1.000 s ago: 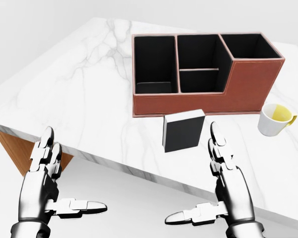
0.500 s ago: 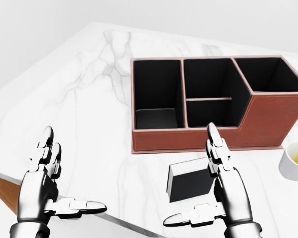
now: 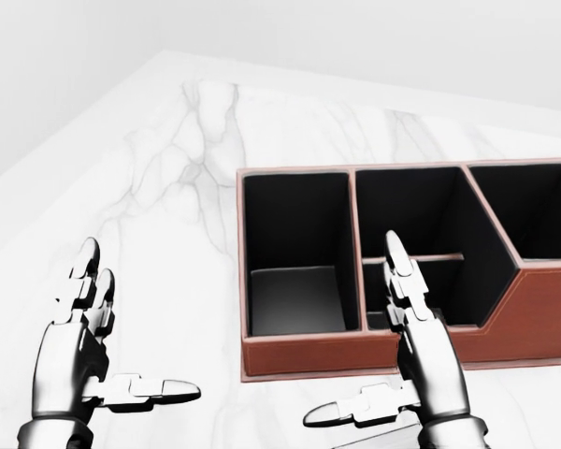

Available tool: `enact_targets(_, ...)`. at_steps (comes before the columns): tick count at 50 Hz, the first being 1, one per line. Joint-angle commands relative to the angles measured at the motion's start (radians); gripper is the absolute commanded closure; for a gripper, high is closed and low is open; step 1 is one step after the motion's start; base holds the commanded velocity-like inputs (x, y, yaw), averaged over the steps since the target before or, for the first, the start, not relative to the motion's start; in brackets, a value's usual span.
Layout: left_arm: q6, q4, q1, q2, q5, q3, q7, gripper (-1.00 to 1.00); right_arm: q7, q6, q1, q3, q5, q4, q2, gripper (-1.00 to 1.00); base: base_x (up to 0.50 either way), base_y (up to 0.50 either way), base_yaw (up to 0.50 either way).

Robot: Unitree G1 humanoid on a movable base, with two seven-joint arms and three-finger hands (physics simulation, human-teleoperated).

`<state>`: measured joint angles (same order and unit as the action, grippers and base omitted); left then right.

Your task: Pick up the book and place it in the front compartment of the caddy.

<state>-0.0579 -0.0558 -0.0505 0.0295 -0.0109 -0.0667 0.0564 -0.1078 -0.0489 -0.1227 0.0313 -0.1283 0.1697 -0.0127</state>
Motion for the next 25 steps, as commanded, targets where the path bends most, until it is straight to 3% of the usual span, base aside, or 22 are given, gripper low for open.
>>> enact_targets(1,-0.029,0.097,0.043,-0.004,0.013,0.013,-0.03,-1.0,0.01,-0.038,0.027,-0.001,0.024,-0.103,0.001,-1.0,0.47,0.18,0.0)
enact_targets(19,-0.029,0.112,0.046,-0.005,0.018,0.015,-0.037,-1.0,0.0,0.017,-0.006,0.009,0.046,-0.041,0.002,-1.0,0.04,0.02,0.0)
enact_targets(21,-0.029,0.107,0.045,-0.003,0.016,0.013,-0.037,-1.0,-0.001,0.037,-0.014,0.013,0.031,-0.013,-0.003,-1.0,0.0,0.0,0.0)
enact_targets(24,-0.029,0.105,0.046,-0.003,0.014,0.011,-0.037,-1.0,-0.009,0.134,-0.042,0.037,-0.05,0.102,-0.016,-1.0,0.0,0.0,0.0)
enact_targets(25,-0.029,0.105,0.046,-0.003,0.014,0.011,-0.038,-1.0,-0.012,0.136,-0.051,0.051,-0.108,0.139,-0.028,-1.0,0.0,0.0,0.0)
